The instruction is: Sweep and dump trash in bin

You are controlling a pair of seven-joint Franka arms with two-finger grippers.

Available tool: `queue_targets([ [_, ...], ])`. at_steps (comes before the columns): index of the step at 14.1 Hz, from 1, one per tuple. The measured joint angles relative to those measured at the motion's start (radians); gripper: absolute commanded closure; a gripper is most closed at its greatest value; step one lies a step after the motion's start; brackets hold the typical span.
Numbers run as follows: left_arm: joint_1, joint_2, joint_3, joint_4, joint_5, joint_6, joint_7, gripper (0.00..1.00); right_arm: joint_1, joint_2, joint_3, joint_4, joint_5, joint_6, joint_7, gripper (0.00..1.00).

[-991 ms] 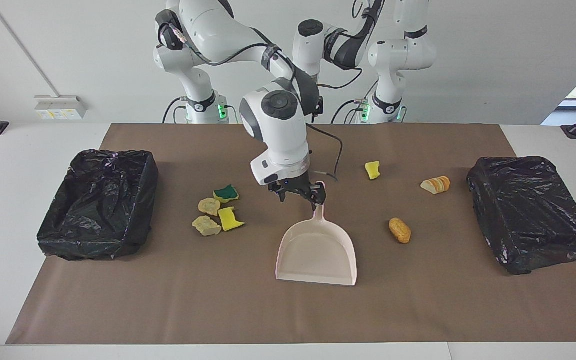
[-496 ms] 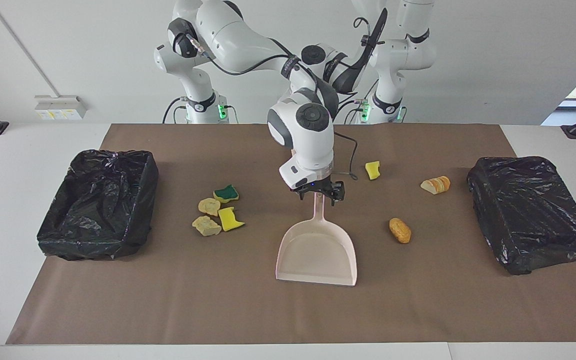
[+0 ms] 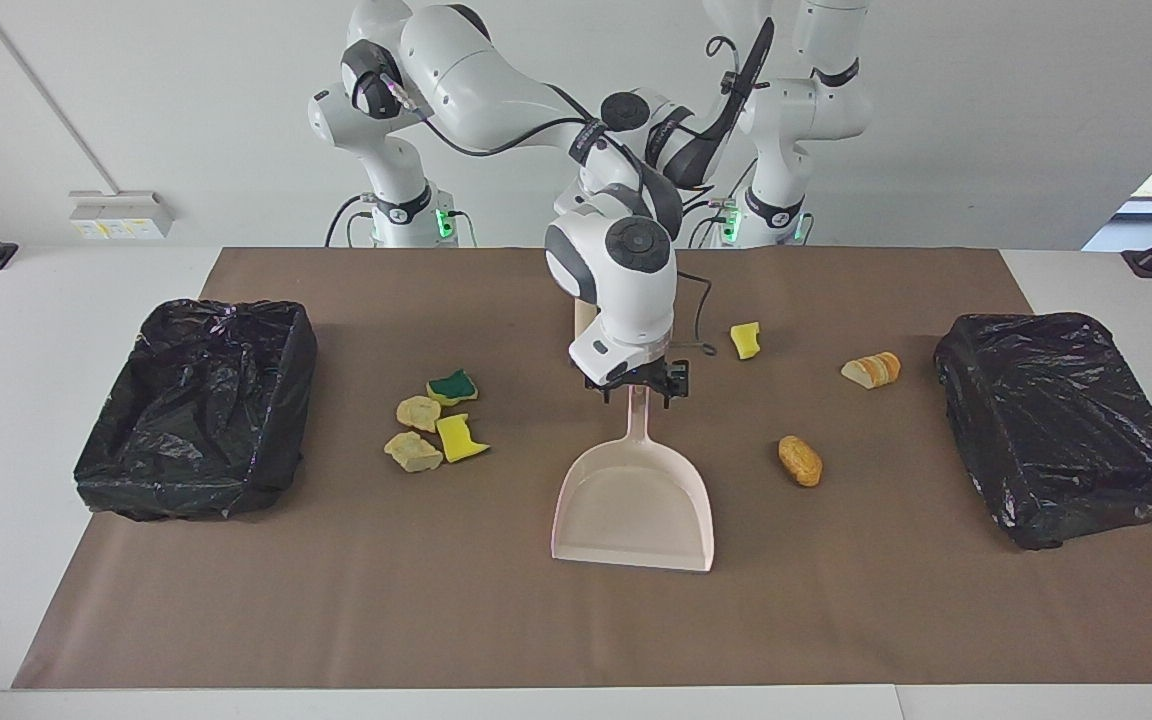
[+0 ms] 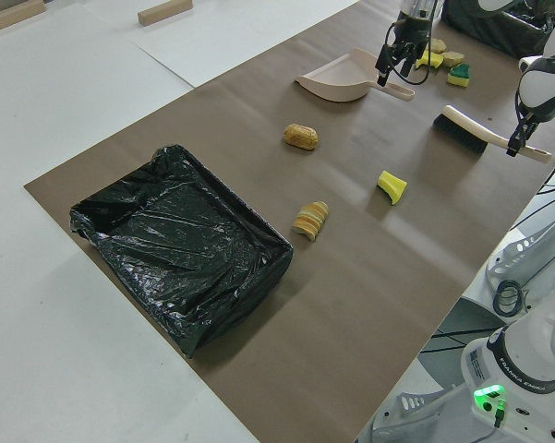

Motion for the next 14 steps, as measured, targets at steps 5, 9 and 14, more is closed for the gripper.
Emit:
queue_targets([
  [5, 0.003, -0.003, 0.017, 0.008, 0.037, -0.1, 0.053, 1.0, 0.001, 0.0, 0.001, -0.028, -0.002, 0.014, -0.019, 0.7],
  [9, 0.002, -0.059, 0.078, 0.034, 0.152, -0.362, 0.155, 1.0, 0.0, 0.0, 0.001, -0.029, -0.002, 0.014, -0.019, 1.0],
  [14, -0.009, -0.215, 0.298, 0.042, 0.161, -0.583, 0.401, 1.0, -0.012, -0.007, -0.002, -0.027, -0.001, 0.024, -0.13, 1.0],
])
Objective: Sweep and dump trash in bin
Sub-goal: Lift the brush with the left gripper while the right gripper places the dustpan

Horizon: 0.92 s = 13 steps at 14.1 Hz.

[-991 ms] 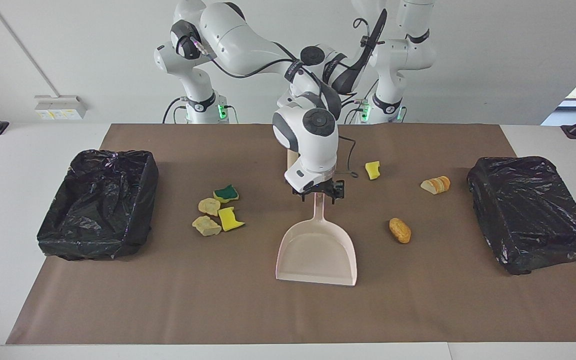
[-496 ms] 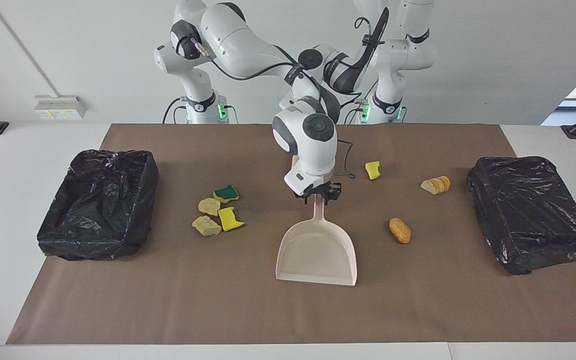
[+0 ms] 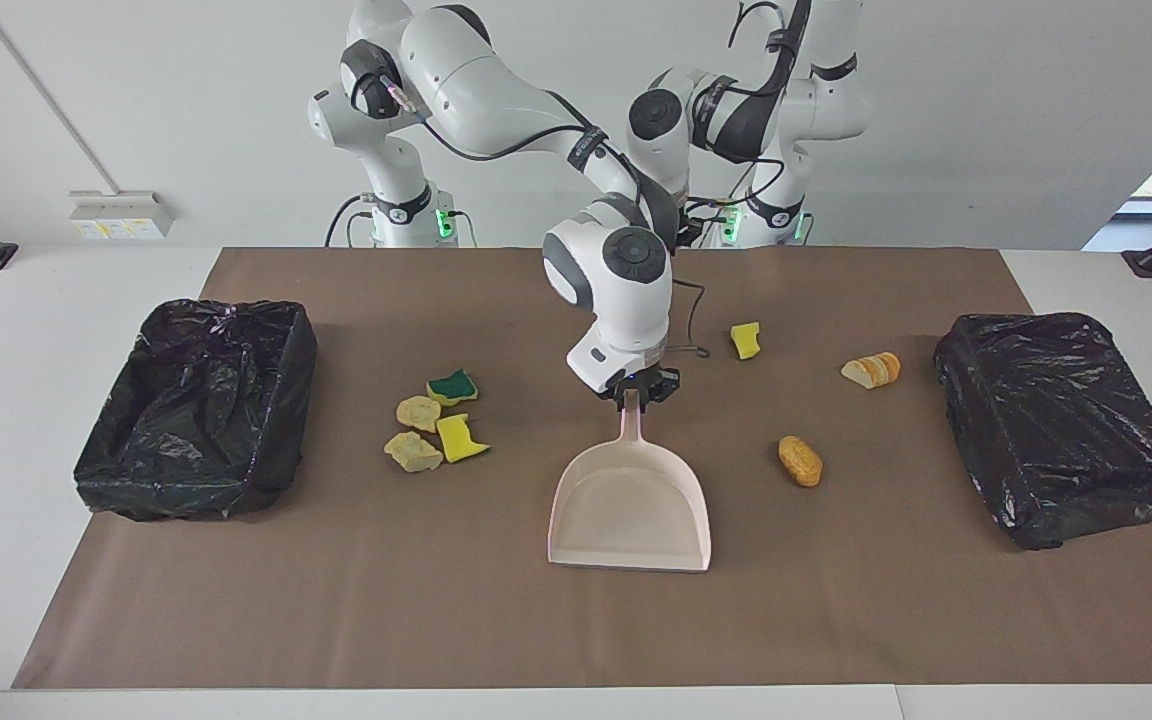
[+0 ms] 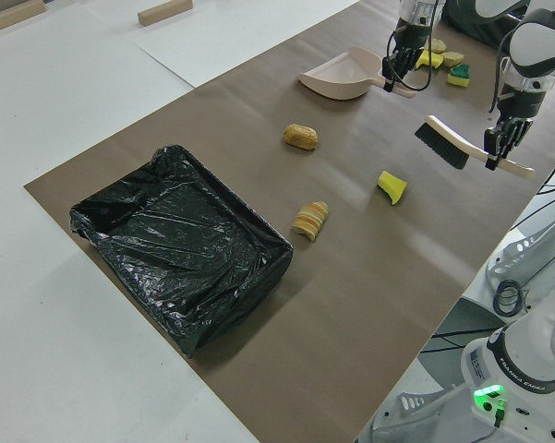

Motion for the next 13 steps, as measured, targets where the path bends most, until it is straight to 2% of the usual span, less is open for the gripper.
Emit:
queue_targets([
  [3, 0.007, -0.087, 0.135, 0.001, 0.019, -0.053, 0.052, 1.0, -0.041, -0.033, -0.001, 0.003, 0.005, 0.001, -0.225, 1.0],
  [7, 0.135, -0.104, 0.171, -0.013, 0.082, -0.021, 0.047, 1.0, -0.103, -0.126, -0.002, -0.014, 0.005, -0.108, -0.518, 1.0],
  [10, 0.174, -0.09, 0.287, -0.052, 0.116, 0.062, 0.047, 1.0, -0.136, -0.242, -0.002, -0.118, 0.005, -0.188, -0.753, 1.0],
  [13, 0.173, -0.052, 0.444, -0.059, 0.178, 0.108, 0.048, 1.0, -0.137, -0.326, -0.001, -0.252, 0.004, -0.192, -1.028, 1.0],
])
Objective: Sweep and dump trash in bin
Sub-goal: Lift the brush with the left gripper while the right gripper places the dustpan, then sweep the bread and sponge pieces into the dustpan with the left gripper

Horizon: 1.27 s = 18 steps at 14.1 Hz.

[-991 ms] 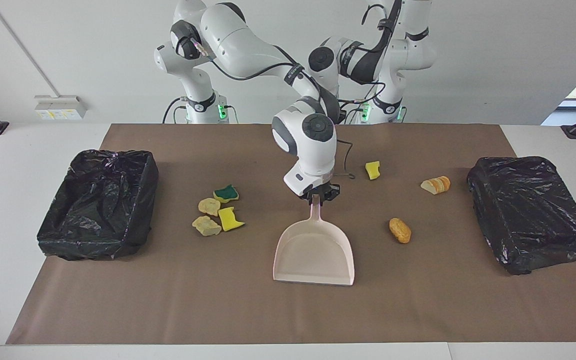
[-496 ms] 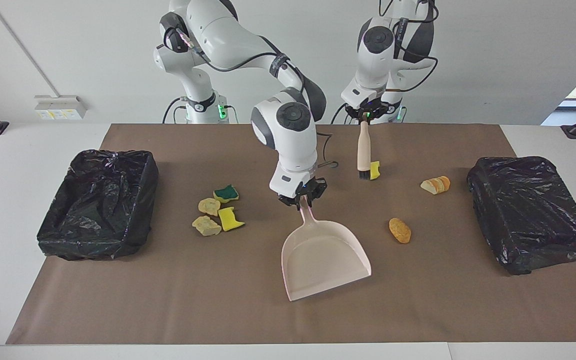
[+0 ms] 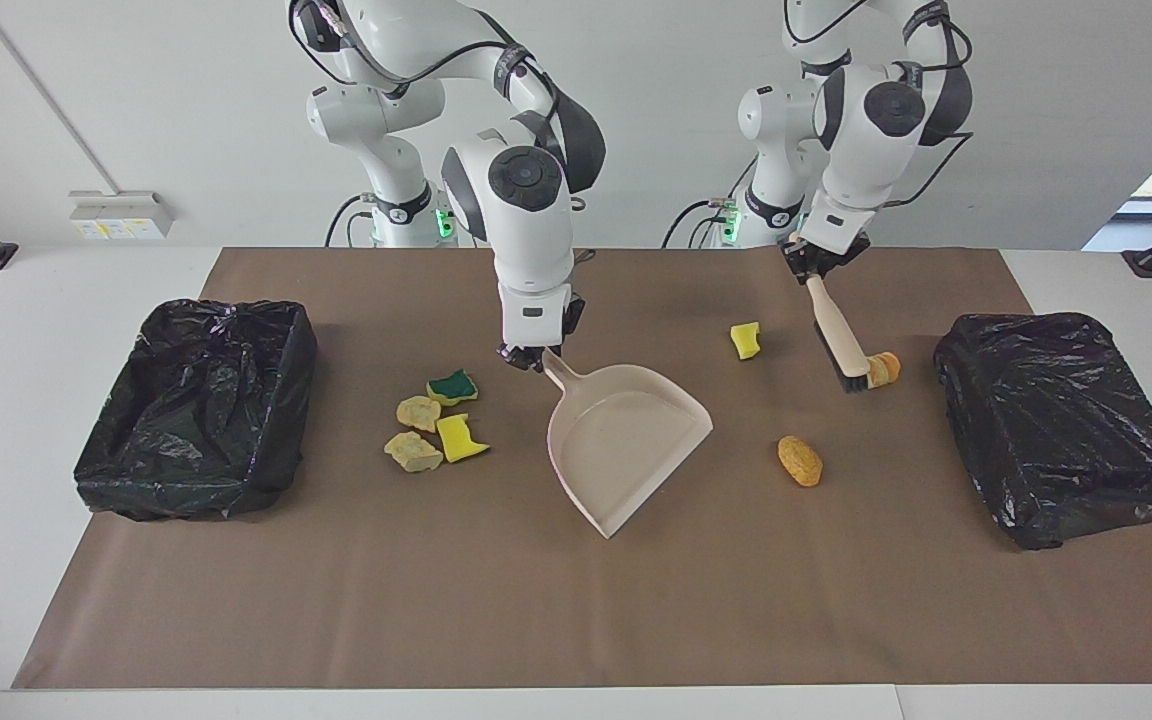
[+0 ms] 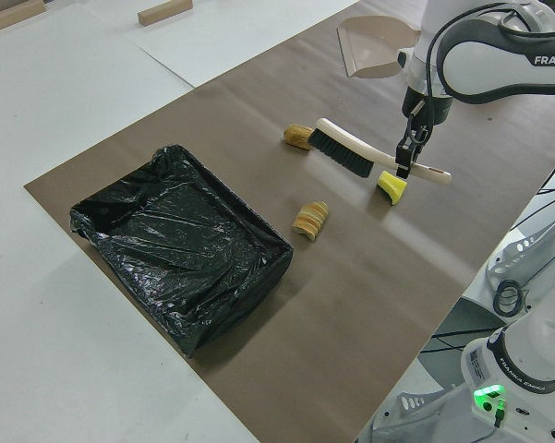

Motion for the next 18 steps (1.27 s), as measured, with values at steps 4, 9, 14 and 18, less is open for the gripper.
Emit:
queue_targets([
  [4, -0.02, 0.072, 0.196, -0.002, 0.079, 0.056, 0.006, 1.0, 0.0, -0.046, 0.0, -0.104, -0.003, 0.01, -0.289, 1.0],
  [9, 0.0, 0.124, 0.241, -0.079, 0.095, 0.107, 0.006, 1.0, 0.003, -0.08, 0.001, -0.19, -0.053, 0.022, -0.483, 1.0],
  [14, -0.085, 0.119, 0.225, -0.095, 0.096, 0.067, -0.016, 1.0, 0.066, -0.126, 0.004, -0.298, -0.132, 0.068, -0.274, 1.0],
  [18, -0.209, 0.119, 0.111, -0.095, 0.015, 0.063, -0.166, 1.0, 0.075, -0.161, 0.002, -0.37, -0.134, 0.134, -0.237, 1.0],
])
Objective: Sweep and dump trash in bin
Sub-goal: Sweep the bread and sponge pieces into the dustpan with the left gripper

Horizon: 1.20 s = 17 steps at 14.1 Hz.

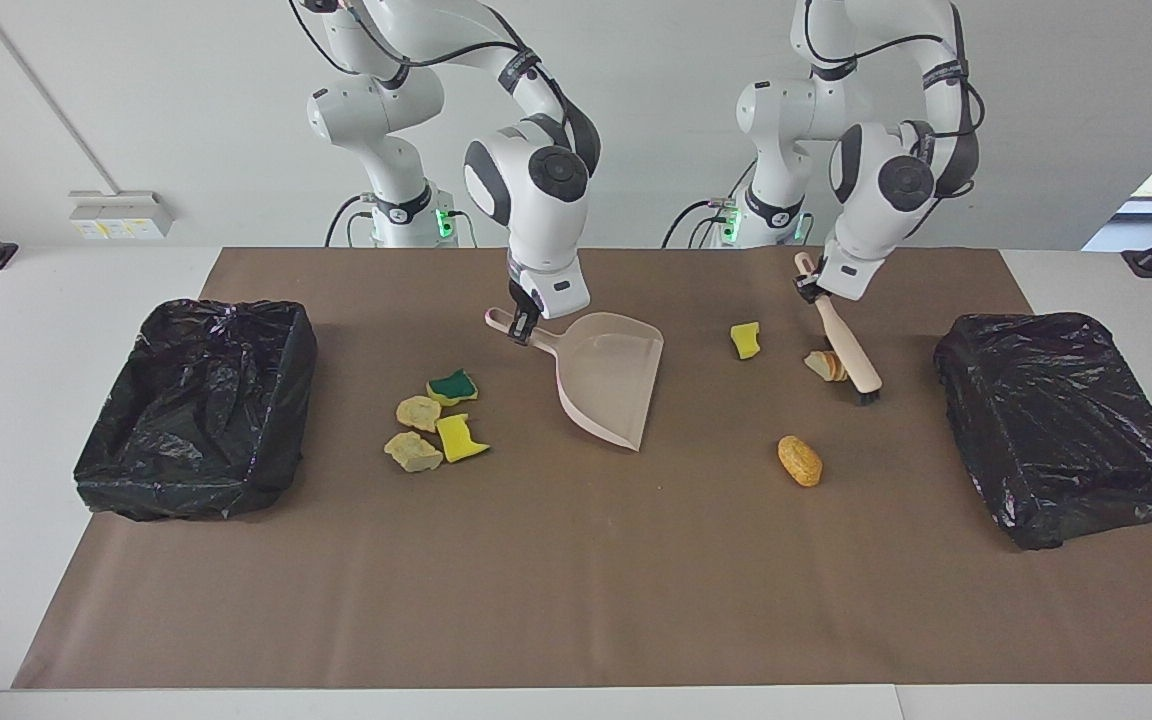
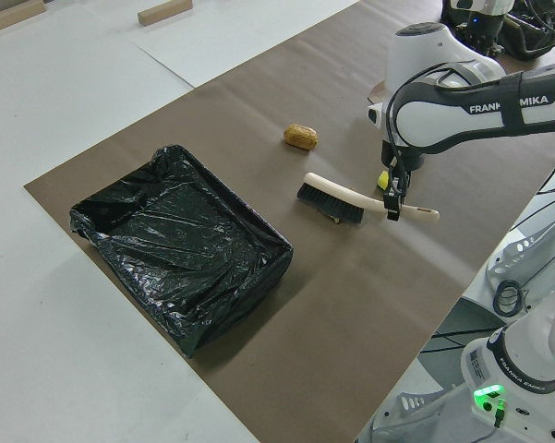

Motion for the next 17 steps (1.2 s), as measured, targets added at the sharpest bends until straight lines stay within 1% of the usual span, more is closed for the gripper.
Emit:
queue_targets([
  [2, -0.001, 0.0, -0.116, 0.006, -0.109, 0.016, -0.022, 1.0, -0.005, -0.001, -0.001, -0.016, -0.001, 0.023, -0.007, 1.0],
  [4, 0.0, 0.004, -0.215, 0.027, -0.192, 0.042, -0.061, 1.0, -0.009, -0.001, -0.001, -0.026, -0.001, 0.025, -0.027, 1.0],
  [6, 0.006, 0.022, -0.293, 0.072, -0.229, 0.058, -0.134, 1.0, -0.01, -0.001, -0.001, -0.029, -0.001, 0.025, -0.031, 1.0],
  [8, 0.015, 0.058, -0.336, 0.146, -0.235, 0.041, -0.224, 1.0, -0.01, -0.001, -0.001, -0.03, -0.001, 0.025, -0.032, 1.0],
  [9, 0.027, 0.077, -0.342, 0.188, -0.235, 0.002, -0.261, 1.0, -0.01, -0.001, -0.001, -0.031, -0.001, 0.025, -0.032, 1.0],
  [11, 0.071, 0.082, -0.342, 0.238, -0.235, -0.09, -0.314, 1.0, -0.01, -0.001, -0.001, -0.031, -0.003, 0.025, -0.038, 1.0],
  [13, 0.1, 0.07, -0.342, 0.238, -0.235, -0.152, -0.427, 1.0, -0.021, -0.001, -0.002, -0.032, -0.009, 0.032, -0.109, 1.0],
  [14, 0.103, 0.058, -0.347, 0.22, -0.235, -0.165, -0.48, 1.0, -0.03, -0.001, -0.002, -0.034, -0.013, 0.038, -0.145, 1.0],
  [15, 0.103, 0.04, -0.364, 0.188, -0.235, -0.167, -0.519, 1.0, -0.038, -0.001, -0.003, -0.035, -0.016, 0.045, -0.17, 1.0],
  [17, 0.102, -0.012, -0.435, 0.105, -0.245, -0.165, -0.601, 1.0, -0.043, -0.001, -0.003, -0.039, -0.02, 0.06, -0.194, 1.0],
])
